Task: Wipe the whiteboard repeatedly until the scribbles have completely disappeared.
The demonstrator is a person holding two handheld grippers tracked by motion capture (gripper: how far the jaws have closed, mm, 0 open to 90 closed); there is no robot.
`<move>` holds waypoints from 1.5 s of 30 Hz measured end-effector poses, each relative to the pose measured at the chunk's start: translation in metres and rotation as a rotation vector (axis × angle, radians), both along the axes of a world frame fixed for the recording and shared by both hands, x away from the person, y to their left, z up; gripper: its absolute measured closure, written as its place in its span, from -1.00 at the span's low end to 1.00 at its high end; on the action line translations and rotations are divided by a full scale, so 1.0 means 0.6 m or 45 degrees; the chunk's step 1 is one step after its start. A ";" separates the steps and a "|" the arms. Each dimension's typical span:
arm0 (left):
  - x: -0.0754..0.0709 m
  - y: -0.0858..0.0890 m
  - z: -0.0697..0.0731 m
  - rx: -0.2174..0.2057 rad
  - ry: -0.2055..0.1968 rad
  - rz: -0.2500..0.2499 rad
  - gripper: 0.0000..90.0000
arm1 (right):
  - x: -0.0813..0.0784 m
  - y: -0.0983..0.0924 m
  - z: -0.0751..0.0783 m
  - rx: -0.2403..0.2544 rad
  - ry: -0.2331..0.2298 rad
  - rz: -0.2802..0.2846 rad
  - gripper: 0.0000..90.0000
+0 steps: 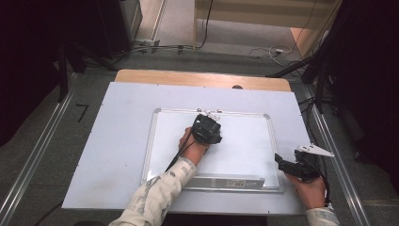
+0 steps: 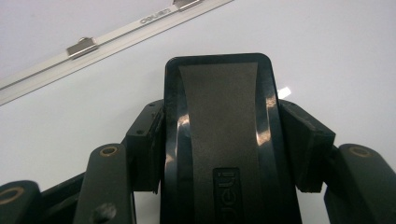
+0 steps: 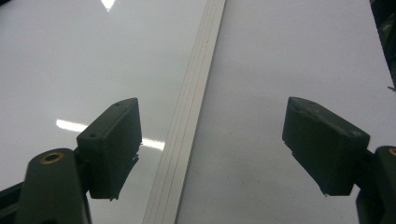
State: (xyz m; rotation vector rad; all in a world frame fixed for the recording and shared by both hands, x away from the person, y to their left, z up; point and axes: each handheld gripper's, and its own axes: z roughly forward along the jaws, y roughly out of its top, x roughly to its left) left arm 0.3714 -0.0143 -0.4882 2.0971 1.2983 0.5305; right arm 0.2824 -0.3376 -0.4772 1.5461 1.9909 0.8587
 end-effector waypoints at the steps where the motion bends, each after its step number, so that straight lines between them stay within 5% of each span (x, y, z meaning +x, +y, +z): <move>1: 0.000 0.005 0.000 0.001 -0.001 0.005 -0.12 | 0.000 0.000 0.000 -0.001 -0.002 0.000 -0.59; 9: 0.010 0.048 0.000 -0.005 0.008 0.077 -0.12 | 0.000 0.000 0.000 -0.002 0.000 -0.002 -0.59; 13: 0.016 0.047 0.001 -0.003 0.011 0.094 -0.12 | 0.000 0.001 0.000 -0.004 -0.001 -0.004 -0.59; 28: 0.016 -0.046 0.001 -0.002 0.005 -0.042 -0.11 | 0.001 0.002 0.001 0.002 -0.003 0.004 -0.59; 45: 0.005 -0.090 0.002 -0.001 0.007 -0.116 -0.12 | 0.002 0.002 0.000 0.000 -0.003 0.009 -0.59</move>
